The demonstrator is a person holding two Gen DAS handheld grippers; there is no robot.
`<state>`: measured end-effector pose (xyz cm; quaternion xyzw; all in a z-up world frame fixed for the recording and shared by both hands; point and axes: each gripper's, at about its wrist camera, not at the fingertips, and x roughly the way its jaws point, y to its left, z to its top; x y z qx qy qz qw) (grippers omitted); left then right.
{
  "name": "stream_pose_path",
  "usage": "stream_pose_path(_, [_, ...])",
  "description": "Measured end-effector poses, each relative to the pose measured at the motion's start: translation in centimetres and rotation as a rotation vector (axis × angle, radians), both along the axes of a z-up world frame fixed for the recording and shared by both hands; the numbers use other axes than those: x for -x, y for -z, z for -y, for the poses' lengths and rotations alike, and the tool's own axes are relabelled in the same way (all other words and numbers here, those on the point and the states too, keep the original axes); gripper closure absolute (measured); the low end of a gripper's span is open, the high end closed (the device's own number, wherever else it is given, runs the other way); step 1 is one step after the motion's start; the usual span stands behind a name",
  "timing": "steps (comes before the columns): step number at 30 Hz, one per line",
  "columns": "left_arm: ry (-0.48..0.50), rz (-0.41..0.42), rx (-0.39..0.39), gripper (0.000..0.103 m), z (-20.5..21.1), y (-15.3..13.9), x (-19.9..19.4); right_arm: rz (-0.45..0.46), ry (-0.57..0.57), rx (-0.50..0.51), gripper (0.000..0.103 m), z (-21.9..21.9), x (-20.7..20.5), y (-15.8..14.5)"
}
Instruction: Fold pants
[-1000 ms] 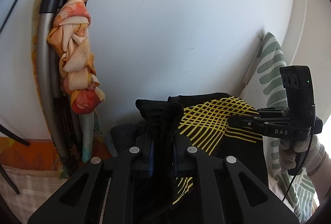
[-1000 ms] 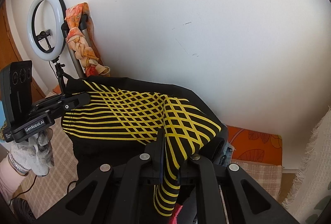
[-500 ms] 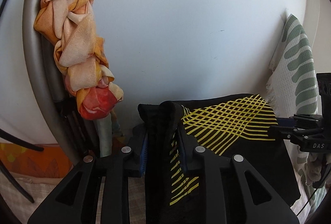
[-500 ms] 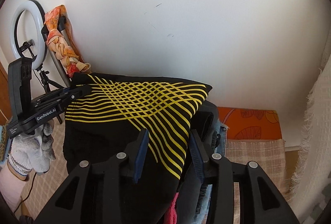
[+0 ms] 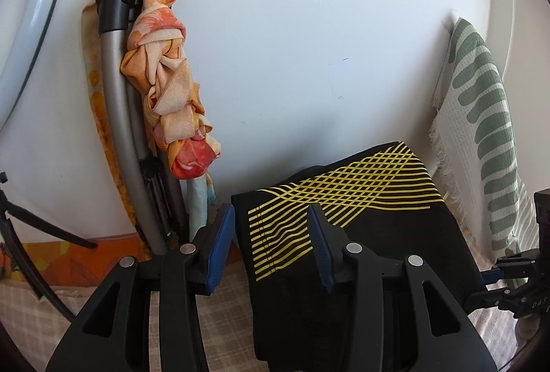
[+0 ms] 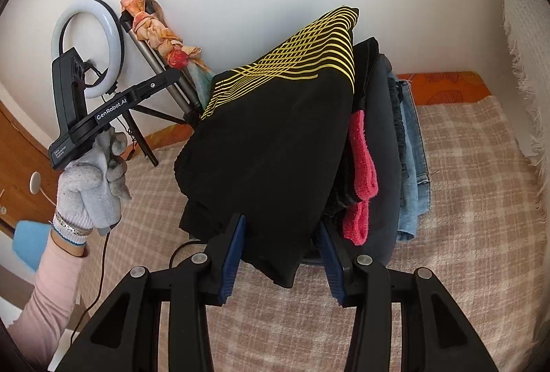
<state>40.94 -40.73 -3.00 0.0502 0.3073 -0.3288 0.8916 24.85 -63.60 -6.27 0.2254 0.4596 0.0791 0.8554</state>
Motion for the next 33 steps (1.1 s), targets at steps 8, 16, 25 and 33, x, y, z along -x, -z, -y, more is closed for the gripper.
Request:
stream_pose_path(8, [0.048, -0.067, 0.032, 0.053, -1.8, 0.5, 2.6, 0.011, -0.007, 0.105, 0.094, -0.2, 0.1, -1.0])
stream_pose_path(16, [0.084, -0.082, 0.032, 0.052, -3.2, 0.4, 6.4, -0.021, 0.033, 0.128, 0.093, 2.8, 0.6, -0.4])
stream_pose_path(25, [0.083, -0.05, 0.033, 0.052, -4.8, -1.1, 10.8, 0.016, 0.089, 0.2, 0.074, 1.4, 3.1, -1.7])
stream_pose_path(33, [0.066, -0.029, 0.057, 0.036, -6.5, -2.9, 14.5, 0.082, 0.109, 0.28, 0.059, -2.2, 5.7, -4.4])
